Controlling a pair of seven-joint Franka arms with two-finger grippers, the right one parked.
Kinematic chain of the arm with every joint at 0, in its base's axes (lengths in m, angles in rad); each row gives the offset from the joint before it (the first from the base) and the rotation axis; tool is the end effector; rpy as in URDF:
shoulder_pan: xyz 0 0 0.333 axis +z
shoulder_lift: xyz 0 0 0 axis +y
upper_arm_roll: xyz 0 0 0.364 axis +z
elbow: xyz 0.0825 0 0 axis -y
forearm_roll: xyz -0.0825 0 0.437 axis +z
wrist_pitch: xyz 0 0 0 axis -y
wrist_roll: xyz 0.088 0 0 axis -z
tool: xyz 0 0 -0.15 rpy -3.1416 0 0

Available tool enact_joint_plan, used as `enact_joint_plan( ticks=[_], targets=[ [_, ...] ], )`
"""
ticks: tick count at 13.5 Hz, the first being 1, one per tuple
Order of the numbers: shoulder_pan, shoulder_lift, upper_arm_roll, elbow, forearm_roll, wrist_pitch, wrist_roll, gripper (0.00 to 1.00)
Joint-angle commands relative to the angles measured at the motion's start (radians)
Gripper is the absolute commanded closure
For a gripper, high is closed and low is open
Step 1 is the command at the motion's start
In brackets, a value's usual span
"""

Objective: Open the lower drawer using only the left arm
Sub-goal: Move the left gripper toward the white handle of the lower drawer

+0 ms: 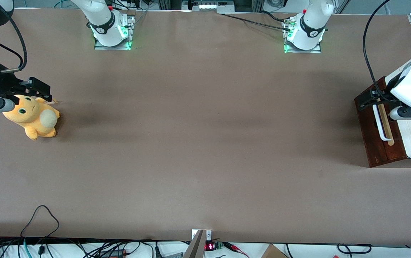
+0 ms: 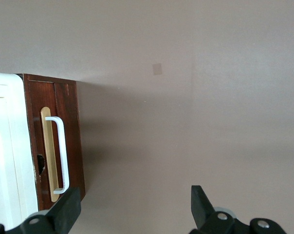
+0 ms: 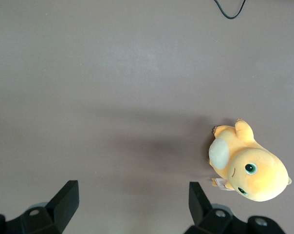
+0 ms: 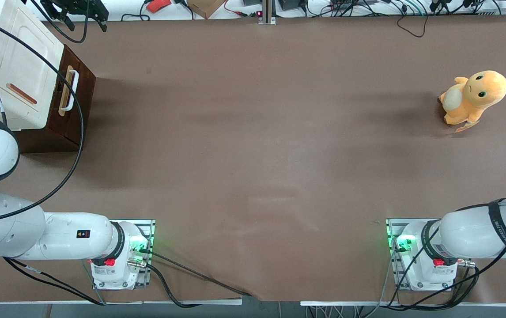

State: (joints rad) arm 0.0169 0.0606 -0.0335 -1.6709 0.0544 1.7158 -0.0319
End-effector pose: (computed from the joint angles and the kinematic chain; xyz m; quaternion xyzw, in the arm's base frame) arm 0.6347 -0.0027 0.5517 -0.9996 -0.0035 0.0072 0.0260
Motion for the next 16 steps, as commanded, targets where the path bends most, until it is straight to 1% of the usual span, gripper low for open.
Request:
enact_joint_plan(
  ticks=[1,11,12,14,16],
  targets=[
    [-0.002,-0.01,0.006,0.0,-0.031,-0.016,0.027,0.0],
    [-0.002,-0.002,0.001,0.002,-0.031,-0.025,0.027,0.0],
    [-0.002,-0.001,0.0,0.003,-0.031,-0.024,0.036,0.0],
    [0.0,0.008,0.001,0.002,-0.034,-0.015,0.128,0.0],
    [0.0,0.01,0.001,-0.001,-0.019,0.004,0.133,0.0]
  ],
)
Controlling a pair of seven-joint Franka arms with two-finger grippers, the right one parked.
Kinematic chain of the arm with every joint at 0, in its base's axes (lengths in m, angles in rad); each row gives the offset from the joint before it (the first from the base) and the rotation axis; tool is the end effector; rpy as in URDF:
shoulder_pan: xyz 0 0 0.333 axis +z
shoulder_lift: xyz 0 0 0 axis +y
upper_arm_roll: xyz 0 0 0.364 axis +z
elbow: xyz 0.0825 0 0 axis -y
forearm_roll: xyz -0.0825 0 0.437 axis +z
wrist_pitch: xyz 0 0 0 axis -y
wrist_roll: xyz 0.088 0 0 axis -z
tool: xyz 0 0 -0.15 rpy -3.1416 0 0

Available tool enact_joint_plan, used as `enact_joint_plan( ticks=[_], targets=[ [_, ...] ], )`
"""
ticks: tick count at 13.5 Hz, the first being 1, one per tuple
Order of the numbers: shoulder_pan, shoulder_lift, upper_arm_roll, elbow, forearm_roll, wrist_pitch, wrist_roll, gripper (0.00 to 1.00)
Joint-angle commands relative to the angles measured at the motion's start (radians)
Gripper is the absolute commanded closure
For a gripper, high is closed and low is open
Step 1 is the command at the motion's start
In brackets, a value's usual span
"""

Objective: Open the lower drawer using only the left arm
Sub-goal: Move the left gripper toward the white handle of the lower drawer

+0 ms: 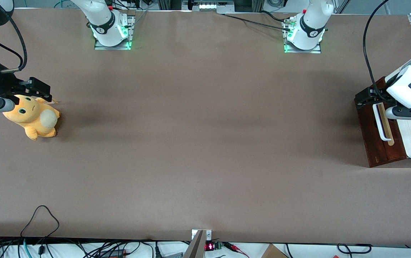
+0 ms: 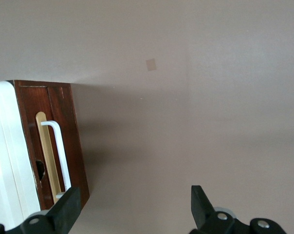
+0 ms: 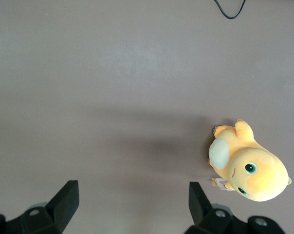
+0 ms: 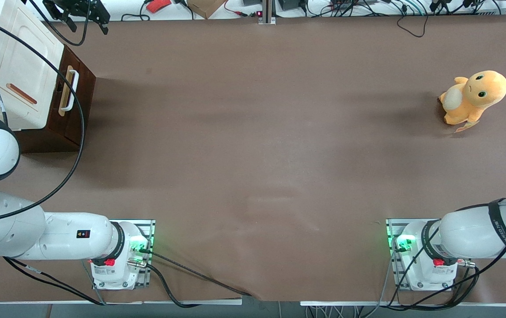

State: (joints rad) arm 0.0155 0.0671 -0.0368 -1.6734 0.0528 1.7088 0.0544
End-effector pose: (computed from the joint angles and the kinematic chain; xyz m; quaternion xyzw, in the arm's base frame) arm 0.6346 -0.0057 0.5456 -0.9987 0.0418 0.0162 0.0246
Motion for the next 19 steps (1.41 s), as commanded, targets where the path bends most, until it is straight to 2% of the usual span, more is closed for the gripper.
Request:
enact_joint_plan(
  ticks=[1,5,7,9,10,12,16,19],
  targets=[
    [0.0,0.003,0.003,0.0,0.004,0.006,0.039,0.01],
    [0.014,0.055,-0.051,-0.017,0.269,-0.003,-0.063,0.03],
    [0.015,0.088,-0.055,-0.028,0.401,-0.008,-0.146,0.03],
    [0.015,0.135,-0.102,-0.031,0.543,-0.049,-0.25,0.03],
    [0.015,0.151,-0.126,-0.057,0.621,-0.064,-0.304,0.03],
    [0.017,0.195,-0.216,-0.156,0.853,-0.127,-0.495,0.04],
    [0.02,0.289,-0.236,-0.238,0.97,-0.152,-0.698,0.04],
    [0.02,0.335,-0.247,-0.356,1.119,-0.162,-0.871,0.04]
  ],
)
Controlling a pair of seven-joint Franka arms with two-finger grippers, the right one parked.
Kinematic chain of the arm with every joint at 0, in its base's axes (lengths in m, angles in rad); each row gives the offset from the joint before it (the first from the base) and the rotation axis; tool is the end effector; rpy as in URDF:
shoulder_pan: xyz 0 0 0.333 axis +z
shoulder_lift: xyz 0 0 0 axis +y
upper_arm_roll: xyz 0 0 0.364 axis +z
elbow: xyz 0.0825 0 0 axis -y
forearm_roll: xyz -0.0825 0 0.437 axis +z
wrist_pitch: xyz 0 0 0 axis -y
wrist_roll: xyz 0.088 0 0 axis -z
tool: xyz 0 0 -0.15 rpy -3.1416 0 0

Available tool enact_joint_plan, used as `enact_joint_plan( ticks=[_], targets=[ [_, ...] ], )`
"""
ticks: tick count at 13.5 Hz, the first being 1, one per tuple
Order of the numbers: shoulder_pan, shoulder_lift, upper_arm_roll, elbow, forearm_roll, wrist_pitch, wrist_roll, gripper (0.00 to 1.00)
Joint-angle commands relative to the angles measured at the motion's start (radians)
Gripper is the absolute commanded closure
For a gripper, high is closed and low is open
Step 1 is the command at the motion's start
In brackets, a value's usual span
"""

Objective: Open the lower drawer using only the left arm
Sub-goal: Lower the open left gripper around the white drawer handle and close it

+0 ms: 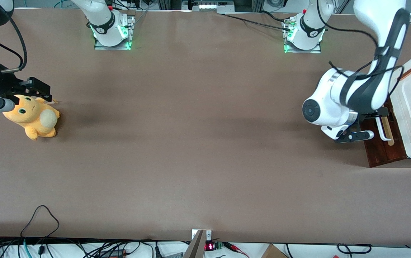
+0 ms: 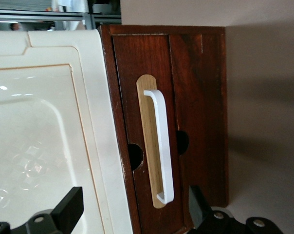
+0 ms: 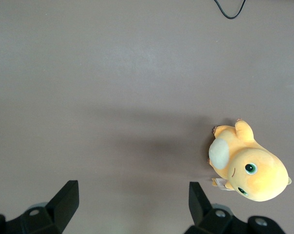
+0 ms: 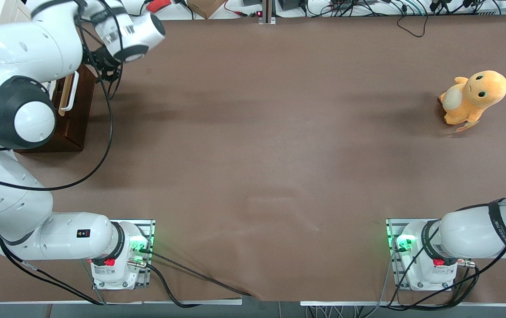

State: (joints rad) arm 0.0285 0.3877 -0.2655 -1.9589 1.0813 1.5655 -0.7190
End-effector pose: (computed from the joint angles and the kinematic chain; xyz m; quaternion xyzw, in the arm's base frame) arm 0.6105 -0.0046 0.2745 -0.8432 -0.0028 0.0802 0.5316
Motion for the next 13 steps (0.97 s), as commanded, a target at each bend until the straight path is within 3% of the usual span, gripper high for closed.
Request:
enact_joint_plan(
  ticks=[1,3,9,13],
  targets=[
    [0.007,0.034,-0.021,-0.098,0.138,-0.048,-0.152,0.04],
    [0.005,0.092,-0.041,-0.109,0.196,-0.138,-0.253,0.06],
    [0.051,0.18,-0.032,-0.1,0.354,-0.145,-0.275,0.1],
    [0.065,0.215,-0.031,-0.095,0.385,-0.16,-0.307,0.17]
  ],
)
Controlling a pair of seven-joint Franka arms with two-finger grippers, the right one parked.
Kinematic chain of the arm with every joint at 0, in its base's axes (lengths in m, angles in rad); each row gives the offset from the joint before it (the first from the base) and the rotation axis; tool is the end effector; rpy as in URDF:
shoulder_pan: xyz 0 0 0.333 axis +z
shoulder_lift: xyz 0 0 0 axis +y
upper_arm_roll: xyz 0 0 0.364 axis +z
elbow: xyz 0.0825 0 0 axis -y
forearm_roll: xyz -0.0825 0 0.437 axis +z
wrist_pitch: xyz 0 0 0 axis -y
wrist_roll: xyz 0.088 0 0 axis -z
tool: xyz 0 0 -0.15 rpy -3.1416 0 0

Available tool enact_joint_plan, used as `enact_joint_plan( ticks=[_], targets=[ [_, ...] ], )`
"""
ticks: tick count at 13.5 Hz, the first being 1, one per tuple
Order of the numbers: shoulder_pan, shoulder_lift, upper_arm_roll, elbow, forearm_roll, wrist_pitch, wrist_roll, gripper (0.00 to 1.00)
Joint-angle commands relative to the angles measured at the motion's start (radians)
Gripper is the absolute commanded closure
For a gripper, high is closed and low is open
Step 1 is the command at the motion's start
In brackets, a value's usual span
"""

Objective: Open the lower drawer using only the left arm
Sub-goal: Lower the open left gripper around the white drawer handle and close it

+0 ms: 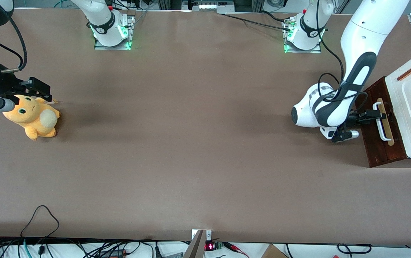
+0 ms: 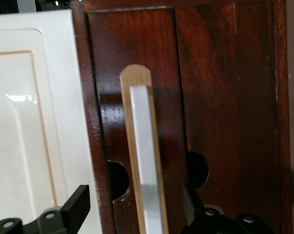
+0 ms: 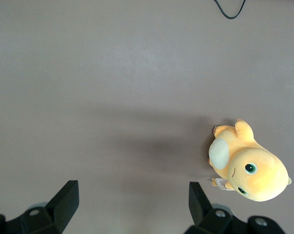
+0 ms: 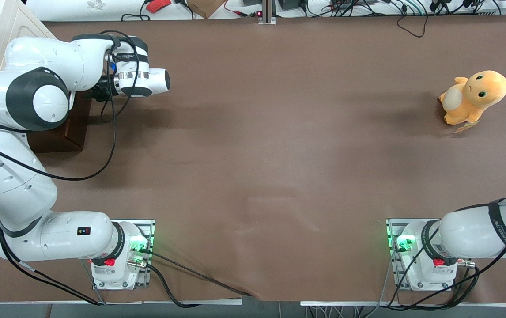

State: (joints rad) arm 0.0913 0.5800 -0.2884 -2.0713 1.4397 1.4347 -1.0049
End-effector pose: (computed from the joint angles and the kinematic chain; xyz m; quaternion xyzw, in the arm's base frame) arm 0.5768 0.0478 0.1645 -0.7408 0.0220 0.0395 0.6702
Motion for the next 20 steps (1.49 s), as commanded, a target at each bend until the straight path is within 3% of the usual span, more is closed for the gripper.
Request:
enact_joint_plan(
  ticks=[1,5,20],
  targets=[
    [0.005,0.026,-0.008,0.017,0.027,-0.03,-0.024,0.2],
    [0.021,0.035,0.003,0.017,0.062,-0.031,-0.024,0.31],
    [0.03,0.055,0.023,0.02,0.102,-0.022,-0.026,0.53]
  ],
)
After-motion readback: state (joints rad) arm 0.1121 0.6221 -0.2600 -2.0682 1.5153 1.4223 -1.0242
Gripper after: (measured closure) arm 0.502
